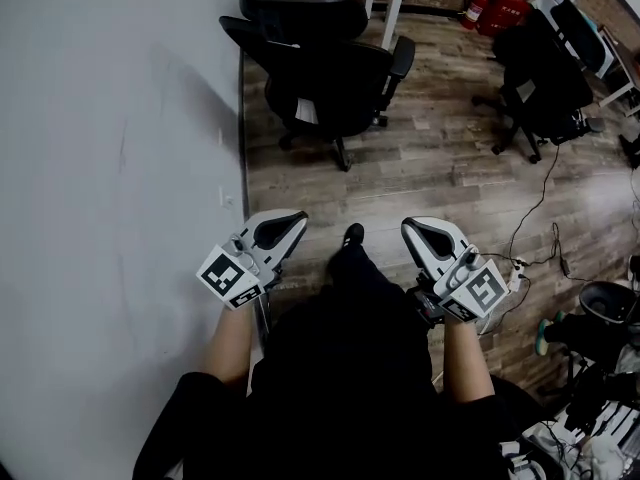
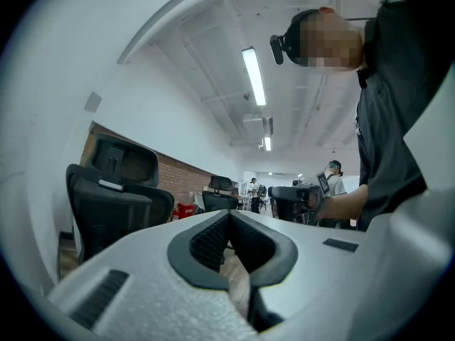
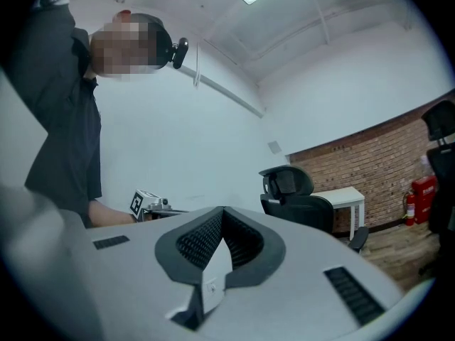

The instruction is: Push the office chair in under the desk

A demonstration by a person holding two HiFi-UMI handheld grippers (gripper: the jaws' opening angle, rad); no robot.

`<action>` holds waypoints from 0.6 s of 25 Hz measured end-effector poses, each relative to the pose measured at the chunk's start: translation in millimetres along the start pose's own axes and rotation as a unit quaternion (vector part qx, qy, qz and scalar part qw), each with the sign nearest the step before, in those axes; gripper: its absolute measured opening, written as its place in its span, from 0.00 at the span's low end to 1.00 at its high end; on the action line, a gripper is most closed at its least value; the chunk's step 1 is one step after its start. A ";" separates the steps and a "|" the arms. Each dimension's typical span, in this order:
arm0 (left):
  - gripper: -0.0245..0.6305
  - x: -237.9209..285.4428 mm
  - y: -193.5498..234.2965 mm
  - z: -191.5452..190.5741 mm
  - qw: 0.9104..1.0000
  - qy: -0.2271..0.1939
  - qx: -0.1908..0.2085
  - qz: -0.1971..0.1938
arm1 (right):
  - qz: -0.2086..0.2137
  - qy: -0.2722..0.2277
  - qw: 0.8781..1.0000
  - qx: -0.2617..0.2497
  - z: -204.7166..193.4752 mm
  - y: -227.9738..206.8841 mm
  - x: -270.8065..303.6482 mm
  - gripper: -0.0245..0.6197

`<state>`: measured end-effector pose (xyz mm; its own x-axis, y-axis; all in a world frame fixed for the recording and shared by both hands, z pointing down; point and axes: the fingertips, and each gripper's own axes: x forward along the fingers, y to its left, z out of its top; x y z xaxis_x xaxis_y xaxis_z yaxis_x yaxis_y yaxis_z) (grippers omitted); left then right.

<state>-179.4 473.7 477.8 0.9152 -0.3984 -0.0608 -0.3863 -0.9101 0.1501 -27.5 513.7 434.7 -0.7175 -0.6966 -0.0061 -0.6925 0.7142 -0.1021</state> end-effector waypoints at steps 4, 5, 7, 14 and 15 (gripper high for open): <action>0.06 -5.4 41.1 0.0 0.999 0.014 -0.003 0.036 | 0.034 -0.005 0.999 0.011 0.5 -25.3 46.6 0.05; 0.06 -5.2 55.1 0.6 0.999 0.017 -0.004 0.046 | 0.042 -0.007 0.999 0.012 2.4 -33.2 59.9 0.05; 0.06 -0.1 81.0 4.5 0.998 0.021 -0.007 0.062 | 0.055 -0.004 0.998 0.008 4.0 -52.0 83.3 0.04; 0.06 42.0 153.2 38.7 0.997 0.017 0.010 0.078 | 0.086 0.019 0.996 -0.032 14.9 -118.9 135.9 0.05; 0.06 45.9 164.5 43.7 0.996 0.017 0.013 0.083 | 0.087 0.017 0.995 -0.037 20.0 -129.9 140.7 0.04</action>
<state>-205.9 300.7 456.6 0.8419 -0.5396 -0.0031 -0.5346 -0.8350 0.1301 -37.0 321.6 427.2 -0.8284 -0.5599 0.0170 -0.5601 0.8279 -0.0295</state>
